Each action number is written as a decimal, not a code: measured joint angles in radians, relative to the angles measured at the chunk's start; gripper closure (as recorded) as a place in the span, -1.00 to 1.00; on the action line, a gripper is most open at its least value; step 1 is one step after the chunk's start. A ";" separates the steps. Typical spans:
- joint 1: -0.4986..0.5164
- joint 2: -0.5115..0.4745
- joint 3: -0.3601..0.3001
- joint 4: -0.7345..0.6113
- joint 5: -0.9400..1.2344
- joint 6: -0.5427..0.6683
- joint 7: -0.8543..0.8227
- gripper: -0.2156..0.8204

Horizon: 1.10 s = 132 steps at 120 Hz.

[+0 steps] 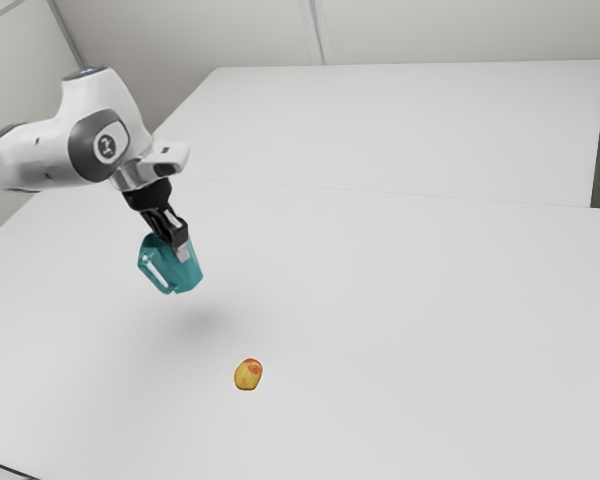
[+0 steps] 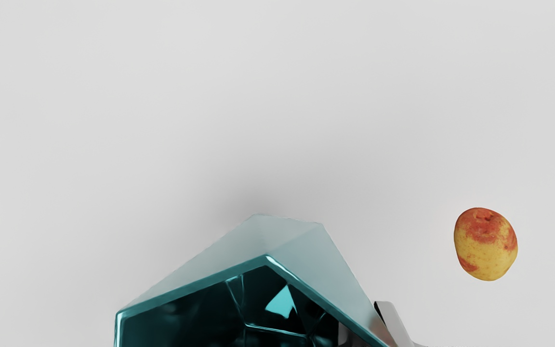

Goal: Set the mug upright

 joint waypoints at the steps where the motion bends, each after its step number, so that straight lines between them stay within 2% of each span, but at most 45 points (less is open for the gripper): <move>1: -0.002 -0.003 0.000 -0.005 0.004 0.003 -0.006 0.93; 21: 0.005 -0.044 -0.025 -0.093 0.077 0.081 -0.122 0.93; 72: 0.002 -0.041 -0.047 -0.219 0.202 0.313 -0.350 0.93; 132: -0.001 0.010 -0.050 -0.240 0.218 0.377 -0.504 0.93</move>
